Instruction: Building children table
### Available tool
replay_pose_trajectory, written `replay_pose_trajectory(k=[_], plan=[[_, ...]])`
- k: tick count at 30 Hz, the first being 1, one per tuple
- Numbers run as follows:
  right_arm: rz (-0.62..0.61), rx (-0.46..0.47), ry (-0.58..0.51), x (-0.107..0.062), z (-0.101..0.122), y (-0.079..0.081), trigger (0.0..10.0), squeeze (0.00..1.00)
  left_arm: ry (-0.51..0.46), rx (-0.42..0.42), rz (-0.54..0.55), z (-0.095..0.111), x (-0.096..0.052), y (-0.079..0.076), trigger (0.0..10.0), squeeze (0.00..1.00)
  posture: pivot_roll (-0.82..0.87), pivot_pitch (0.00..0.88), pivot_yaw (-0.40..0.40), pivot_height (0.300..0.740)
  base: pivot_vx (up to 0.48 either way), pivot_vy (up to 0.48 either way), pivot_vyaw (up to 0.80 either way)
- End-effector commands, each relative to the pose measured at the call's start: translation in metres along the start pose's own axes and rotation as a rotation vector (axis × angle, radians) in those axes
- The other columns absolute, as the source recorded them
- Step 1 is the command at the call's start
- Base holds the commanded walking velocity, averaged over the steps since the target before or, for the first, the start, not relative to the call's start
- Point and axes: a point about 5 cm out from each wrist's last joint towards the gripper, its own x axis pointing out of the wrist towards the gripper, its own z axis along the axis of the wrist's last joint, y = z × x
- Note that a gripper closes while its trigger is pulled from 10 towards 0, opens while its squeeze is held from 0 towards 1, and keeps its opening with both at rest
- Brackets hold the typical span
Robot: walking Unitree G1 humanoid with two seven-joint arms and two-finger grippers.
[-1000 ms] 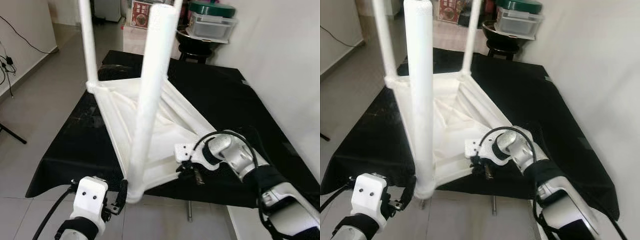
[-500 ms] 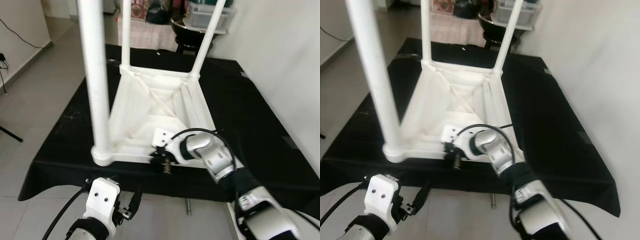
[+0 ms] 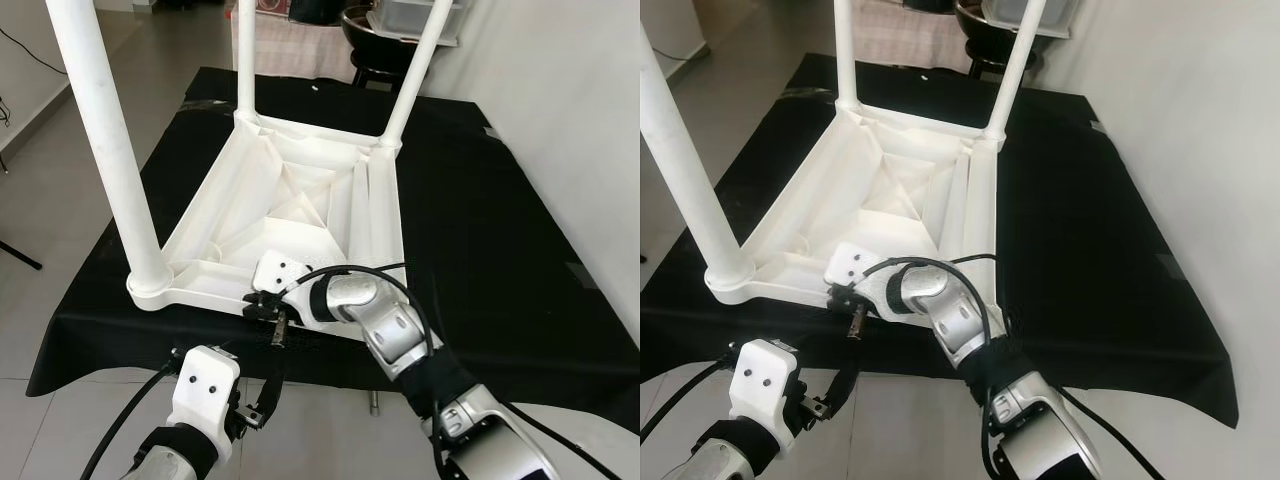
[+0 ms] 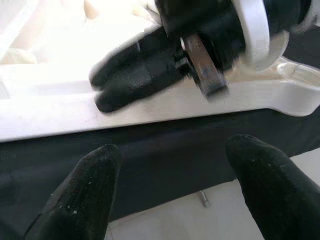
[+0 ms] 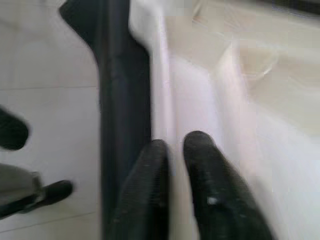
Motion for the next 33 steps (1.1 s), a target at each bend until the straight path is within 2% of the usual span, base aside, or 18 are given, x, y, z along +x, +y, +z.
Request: replay_pose_trajectory(k=[1, 8, 9, 16, 17, 18, 19, 20, 21, 23, 24, 25, 26, 27, 28, 29, 31, 33], plan=[[-0.117, -0.067, -0.002, -0.009, 0.003, -0.018, 10.0, 1.0, 0.019, -0.009, -0.008, -0.004, -0.001, -0.002, 10.0, 0.0, 0.01, 0.133, -0.115, 0.74, 0.0, 0.0, 0.0], [-0.218, -0.1, 0.036, -0.021, -0.007, -0.028, 10.0, 1.0, 0.02, -0.008, -0.011, -0.005, 0.0, -0.001, 10.0, 0.0, 0.0, 0.131, -0.109, 0.74, 0.0, 0.0, 0.0], [-0.243, -0.12, 0.07, -0.034, -0.017, -0.032, 10.0, 1.0, 0.021, -0.007, -0.015, -0.005, 0.001, 0.0, 10.0, 0.0, 0.0, 0.127, -0.101, 0.74, 0.0, 0.0, 0.0], [-0.29, -0.016, 0.013, -0.048, -0.018, -0.039, 10.0, 1.0, 0.02, -0.002, -0.021, -0.006, 0.003, 0.001, 10.0, 0.0, -0.01, 0.12, -0.096, 0.74, 0.0, 0.0, 0.0], [-0.331, 0.055, -0.034, -0.052, -0.015, -0.042, 10.0, 0.55, 0.017, 0.004, -0.02, -0.006, 0.004, 0.002, 10.0, 0.0, -0.01, 0.118, -0.099, 0.74, 0.0, 0.0, 0.0], [-0.362, 0.115, -0.07, -0.054, -0.012, -0.045, 10.0, 0.41, 0.014, 0.008, -0.018, -0.006, 0.005, 0.002, 10.0, 0.0, -0.01, 0.116, -0.101, 0.74, 0.0, 0.0, 0.0], [-0.362, 0.115, -0.07, -0.054, -0.012, -0.045, 10.0, 0.41, 0.014, 0.008, -0.018, -0.006, 0.005, 0.002, 10.0, 0.0, -0.01, 0.116, -0.101, 0.74, 0.0, 0.0, 0.0], [-0.396, 0.197, -0.141, -0.058, -0.006, -0.047, 10.0, 0.0, 0.008, 0.016, -0.01, -0.005, 0.007, 0.003, 10.0, 0.0, -0.02, 0.108, -0.105, 0.74, 0.0, 0.0, 0.0], [-0.426, 0.29, -0.235, -0.062, 0.001, -0.048, 10.0, 0.0, -0.004, 0.025, 0.005, -0.004, 0.009, 0.005, 10.0, 0.0, -0.03, 0.104, -0.11, 0.74, 0.0, 0.0, 0.0], [-0.426, 0.29, -0.235, -0.062, 0.001, -0.048, 10.0, 0.0, -0.004, 0.025, 0.005, -0.004, 0.009, 0.005, 10.0, 0.0, -0.03, 0.104, -0.11, 0.74, 0.0, 0.0, 0.0], [-0.431, 0.36, -0.33, -0.066, 0.01, -0.046, 10.0, 0.0, -0.015, 0.029, 0.023, -0.002, 0.011, 0.007, 10.0, 0.0, -0.03, 0.103, -0.11, 0.74, 0.0, 0.0, 0.0], [-0.431, 0.36, -0.33, -0.066, 0.01, -0.046, 10.0, 0.0, -0.015, 0.029, 0.023, -0.002, 0.011, 0.007, 10.0, 0.0, -0.03, 0.103, -0.11, 0.74, 0.0, 0.0, 0.0], [-0.406, 0.415, -0.429, -0.072, 0.02, -0.04, 10.0, 0.0, -0.023, 0.034, 0.039, -0.002, 0.014, 0.009, 10.0, 0.0, -0.06, 0.093, -0.103, 0.74, 0.0, 0.0, 0.0], [-0.406, 0.415, -0.429, -0.072, 0.02, -0.04, 10.0, 0.0, -0.023, 0.034, 0.039, -0.002, 0.014, 0.009, 10.0, 0.0, -0.06, 0.093, -0.103, 0.74, 0.0, 0.0, 0.0], [-0.366, 0.442, -0.506, -0.077, 0.029, -0.031, 10.0, 0.0, -0.029, 0.041, 0.045, -0.002, 0.016, 0.011, 10.0, 0.0, -0.06, 0.084, -0.095, 0.74, 0.0, 0.0, 0.0], [-0.366, 0.442, -0.506, -0.077, 0.029, -0.031, 10.0, 0.0, -0.029, 0.041, 0.045, -0.002, 0.016, 0.011, 10.0, 0.0, -0.06, 0.084, -0.095, 0.74, 0.0, 0.0, 0.0], [-0.299, 0.445, -0.575, -0.084, 0.038, -0.015, 10.0, 0.0, -0.037, 0.057, 0.044, -0.001, 0.021, 0.014, 10.0, 0.0, -0.06, 0.076, -0.087, 0.74, 0.0, 0.0, 0.0], [-0.304, 0.427, -0.57, -0.085, 0.038, -0.011, 10.0, 0.0, -0.043, 0.071, 0.045, 0.0, 0.024, 0.016, 10.0, 0.0, -0.06, 0.07, -0.084, 0.74, 0.0, 0.0, 0.0]])
